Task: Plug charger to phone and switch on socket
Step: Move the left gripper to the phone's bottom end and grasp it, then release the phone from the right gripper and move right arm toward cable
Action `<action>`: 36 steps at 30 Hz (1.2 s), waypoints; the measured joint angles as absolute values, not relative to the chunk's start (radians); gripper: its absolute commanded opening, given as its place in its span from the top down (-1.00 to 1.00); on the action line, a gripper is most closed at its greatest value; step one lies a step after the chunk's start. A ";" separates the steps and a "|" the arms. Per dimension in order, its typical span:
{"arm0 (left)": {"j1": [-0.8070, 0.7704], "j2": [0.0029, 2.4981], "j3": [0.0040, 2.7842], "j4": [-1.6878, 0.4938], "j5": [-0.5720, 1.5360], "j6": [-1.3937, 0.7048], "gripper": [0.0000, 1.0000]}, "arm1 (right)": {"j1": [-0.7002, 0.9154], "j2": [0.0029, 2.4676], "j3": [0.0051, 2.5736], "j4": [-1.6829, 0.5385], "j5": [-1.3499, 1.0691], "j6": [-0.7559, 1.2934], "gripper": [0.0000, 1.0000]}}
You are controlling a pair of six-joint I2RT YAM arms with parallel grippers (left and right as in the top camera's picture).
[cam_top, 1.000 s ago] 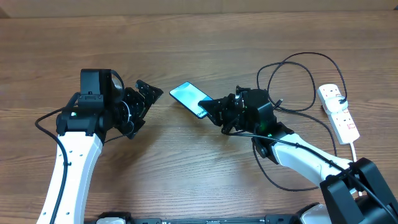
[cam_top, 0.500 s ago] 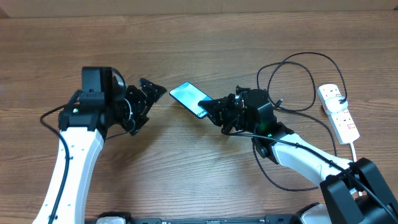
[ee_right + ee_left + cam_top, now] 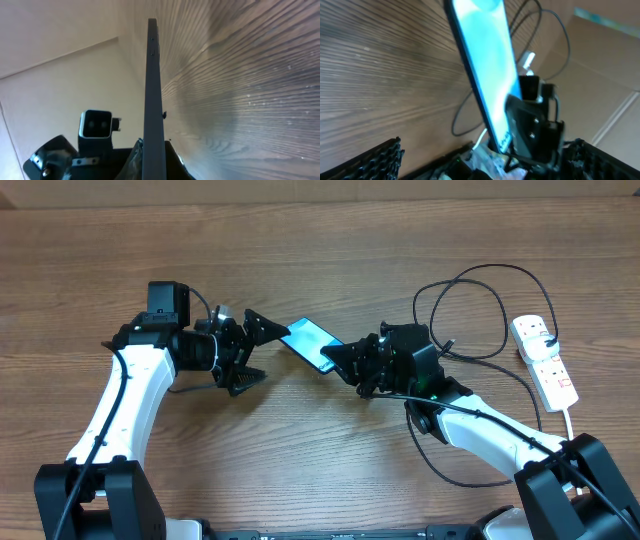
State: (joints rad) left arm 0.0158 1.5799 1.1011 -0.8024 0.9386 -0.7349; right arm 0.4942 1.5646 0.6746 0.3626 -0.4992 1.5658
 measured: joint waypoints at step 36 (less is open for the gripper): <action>-0.010 1.580 1.101 -0.562 0.881 -1.162 0.14 | 0.651 1.565 0.675 0.579 -0.401 1.986 0.92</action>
State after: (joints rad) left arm -0.0105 1.5799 1.1007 -0.5621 0.8814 -1.1618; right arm 0.6506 1.5646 0.6746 0.5789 -0.4011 1.9858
